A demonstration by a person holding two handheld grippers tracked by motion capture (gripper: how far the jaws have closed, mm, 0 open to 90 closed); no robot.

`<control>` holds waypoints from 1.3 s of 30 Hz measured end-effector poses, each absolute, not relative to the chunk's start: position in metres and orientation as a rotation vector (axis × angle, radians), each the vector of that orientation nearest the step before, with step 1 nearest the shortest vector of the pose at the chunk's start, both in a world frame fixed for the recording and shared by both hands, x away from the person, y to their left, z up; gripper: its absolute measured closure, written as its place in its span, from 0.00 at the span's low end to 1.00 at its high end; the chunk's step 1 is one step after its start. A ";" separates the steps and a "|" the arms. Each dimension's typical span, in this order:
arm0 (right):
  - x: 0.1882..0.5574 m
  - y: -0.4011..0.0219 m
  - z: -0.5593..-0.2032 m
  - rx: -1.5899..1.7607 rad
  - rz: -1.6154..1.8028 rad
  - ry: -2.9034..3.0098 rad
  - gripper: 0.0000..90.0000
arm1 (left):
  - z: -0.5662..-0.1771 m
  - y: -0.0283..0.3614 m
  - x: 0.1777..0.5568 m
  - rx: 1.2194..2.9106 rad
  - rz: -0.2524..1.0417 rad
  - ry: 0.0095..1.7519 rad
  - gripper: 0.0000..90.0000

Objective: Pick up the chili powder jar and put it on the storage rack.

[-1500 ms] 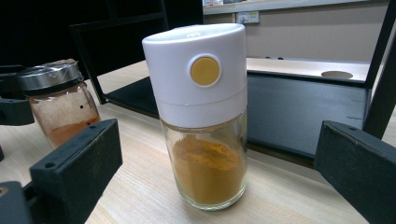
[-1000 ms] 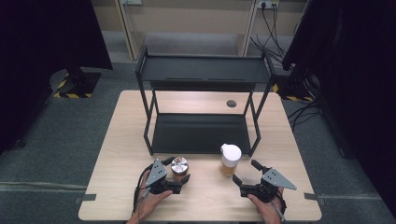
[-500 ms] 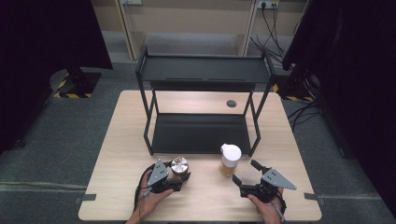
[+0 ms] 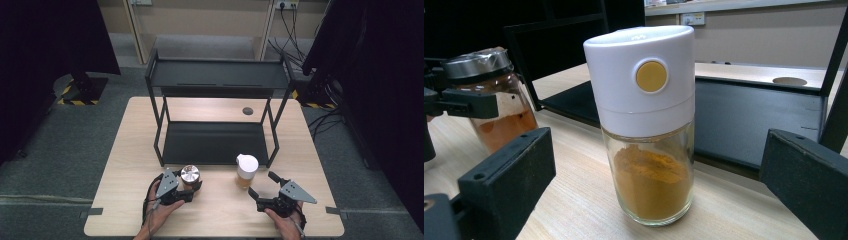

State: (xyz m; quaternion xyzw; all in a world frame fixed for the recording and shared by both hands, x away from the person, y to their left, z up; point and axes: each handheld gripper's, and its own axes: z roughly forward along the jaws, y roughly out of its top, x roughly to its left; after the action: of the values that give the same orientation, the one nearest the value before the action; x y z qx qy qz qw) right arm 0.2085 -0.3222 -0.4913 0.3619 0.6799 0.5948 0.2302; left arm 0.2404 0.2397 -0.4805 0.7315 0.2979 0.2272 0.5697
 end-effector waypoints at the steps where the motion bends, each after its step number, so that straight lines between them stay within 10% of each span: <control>1: 0.208 -0.322 -0.491 0.995 1.636 1.871 0.02 | -0.479 0.240 0.241 1.720 0.532 0.699 0.34; 39: 0.209 -0.321 -0.492 0.989 1.640 1.870 0.02 | -0.444 0.249 0.250 1.693 0.496 0.702 0.34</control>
State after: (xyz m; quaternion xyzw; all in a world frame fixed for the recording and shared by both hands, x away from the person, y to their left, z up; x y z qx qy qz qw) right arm 0.2089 -0.3214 -0.4919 0.3596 0.6798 0.5963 0.2301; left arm 0.2502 0.2493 -0.4442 0.7248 0.3006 0.2124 0.5824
